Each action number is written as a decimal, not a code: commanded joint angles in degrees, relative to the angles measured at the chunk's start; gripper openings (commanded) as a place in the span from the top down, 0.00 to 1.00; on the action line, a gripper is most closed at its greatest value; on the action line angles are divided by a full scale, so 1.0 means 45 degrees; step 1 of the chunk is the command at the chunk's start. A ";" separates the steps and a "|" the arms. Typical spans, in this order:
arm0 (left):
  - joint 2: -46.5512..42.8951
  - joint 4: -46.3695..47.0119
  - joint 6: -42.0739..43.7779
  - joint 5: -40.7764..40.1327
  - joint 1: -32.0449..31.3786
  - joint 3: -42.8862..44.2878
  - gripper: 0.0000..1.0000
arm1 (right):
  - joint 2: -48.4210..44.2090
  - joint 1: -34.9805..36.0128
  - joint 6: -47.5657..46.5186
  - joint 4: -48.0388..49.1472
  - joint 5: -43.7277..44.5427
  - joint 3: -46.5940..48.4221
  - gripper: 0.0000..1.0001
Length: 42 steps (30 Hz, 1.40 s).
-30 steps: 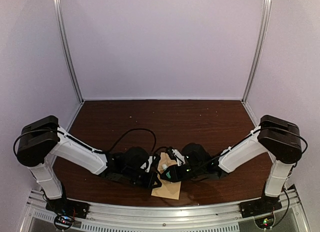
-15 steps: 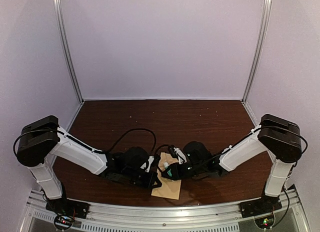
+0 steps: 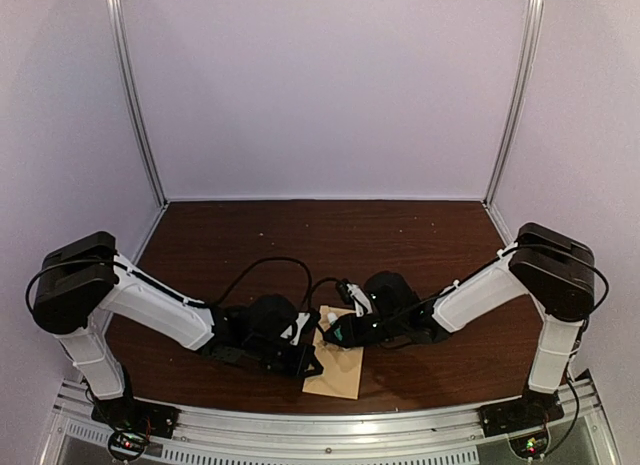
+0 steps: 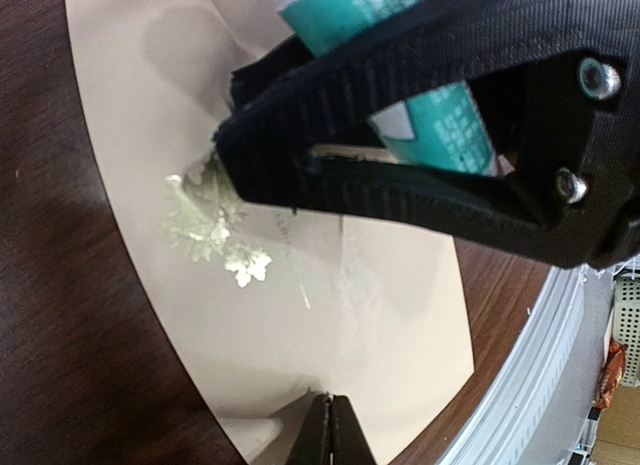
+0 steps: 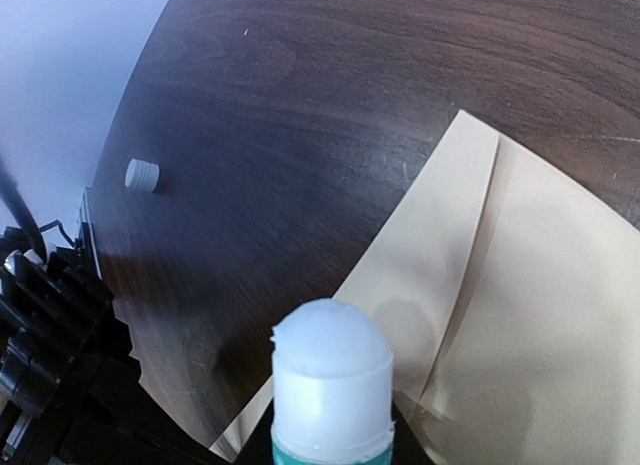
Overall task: Place the letter into the envelope and seal it
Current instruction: Seal the envelope flap on the envelope.
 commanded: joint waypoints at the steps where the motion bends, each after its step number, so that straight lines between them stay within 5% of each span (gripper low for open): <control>1: -0.0241 -0.0482 -0.0025 -0.0369 -0.0051 -0.0198 1.00 | 0.0008 0.0164 -0.0125 -0.0617 0.0045 -0.0591 1.00; 11: -0.0401 -0.0514 -0.0053 -0.0475 -0.0052 -0.0276 1.00 | -0.0900 0.0703 0.0501 -0.0219 0.0355 -0.2006 1.00; 42: -0.0353 -0.0683 0.0037 -0.0592 -0.0048 -0.0212 1.00 | -0.0240 0.2143 0.0156 -0.1346 0.0789 -0.0364 1.00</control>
